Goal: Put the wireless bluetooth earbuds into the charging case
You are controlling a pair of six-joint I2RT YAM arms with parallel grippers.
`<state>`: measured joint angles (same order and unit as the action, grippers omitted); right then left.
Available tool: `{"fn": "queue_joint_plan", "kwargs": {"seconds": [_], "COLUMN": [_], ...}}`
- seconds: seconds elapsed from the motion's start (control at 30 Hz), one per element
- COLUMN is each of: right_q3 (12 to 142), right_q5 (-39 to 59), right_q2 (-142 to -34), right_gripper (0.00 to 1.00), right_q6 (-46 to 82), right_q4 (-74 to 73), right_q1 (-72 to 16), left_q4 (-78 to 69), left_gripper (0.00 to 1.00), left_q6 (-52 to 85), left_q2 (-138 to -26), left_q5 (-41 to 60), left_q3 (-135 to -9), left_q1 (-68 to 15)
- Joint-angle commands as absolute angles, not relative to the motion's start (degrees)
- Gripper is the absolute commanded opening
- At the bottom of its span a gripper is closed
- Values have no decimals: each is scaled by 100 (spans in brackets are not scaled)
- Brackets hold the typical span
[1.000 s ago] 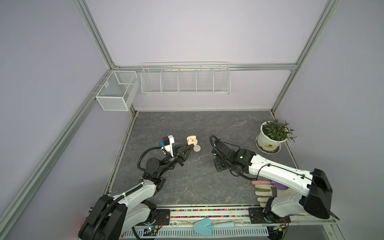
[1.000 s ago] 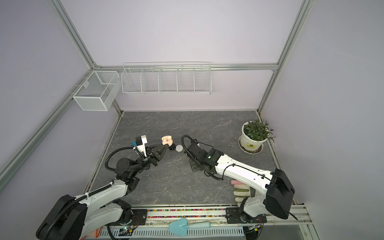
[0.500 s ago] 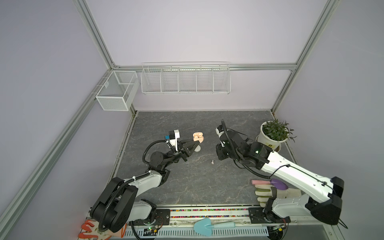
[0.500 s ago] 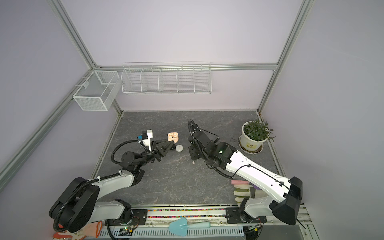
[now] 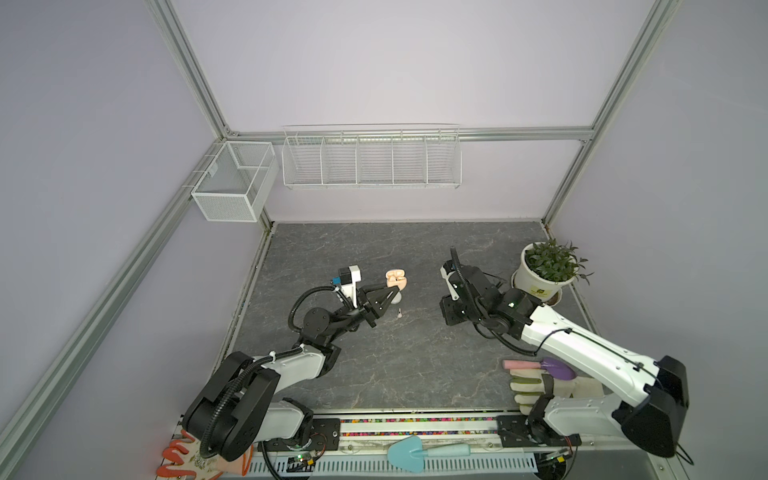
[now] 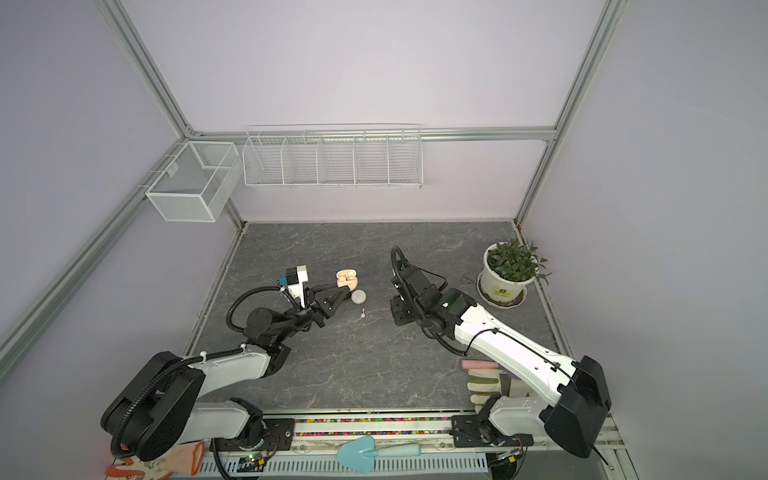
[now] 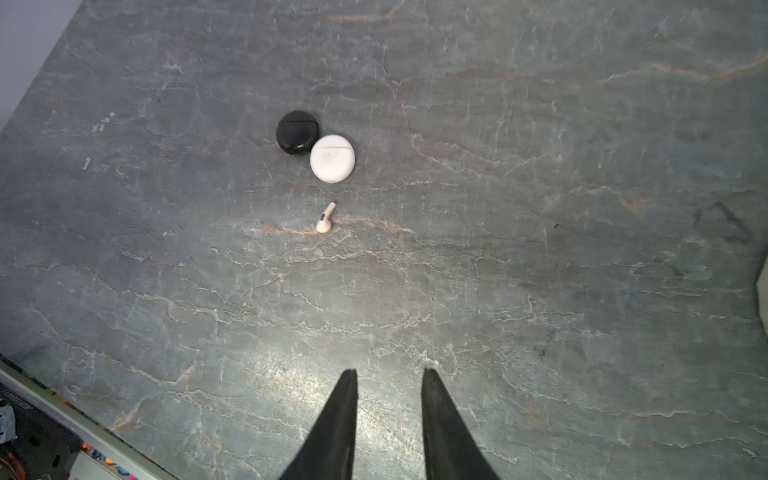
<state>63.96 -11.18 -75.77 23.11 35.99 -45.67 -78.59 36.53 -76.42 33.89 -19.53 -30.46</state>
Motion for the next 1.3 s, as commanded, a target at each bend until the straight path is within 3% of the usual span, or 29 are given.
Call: {"fn": "queue_joint_plan", "kwargs": {"seconds": [0.0,0.33,0.6,0.93,1.27], "right_q3": [6380,7612,8405,8840,8779], "right_q5": [-198,1053,1832,1912,1766], "right_q2": [-8062,-10155,-11343,-12149,-12296], "right_gripper": [32,39,36,36,39], "right_q6": [2202,1811,1585,1423,1304], "right_q4": [3103,2636,2345,2423,2608], "right_q1": [-4369,-4296,-4400,-4380,-4363], "left_q4": [-8112,-8112,-8112,-8113,-8112], "left_gripper": [0,0,0,0,0], "left_q6": [3633,3937,4045,4074,4079], "left_q2": [-7674,-7699,-7732,-7647,-7622], "left_q5": [3220,3278,3349,3375,3383], "left_q3": [-1929,-1810,-1794,-1750,-1738], "left_q1": [-2986,-2642,-2489,-2417,-2421]}}
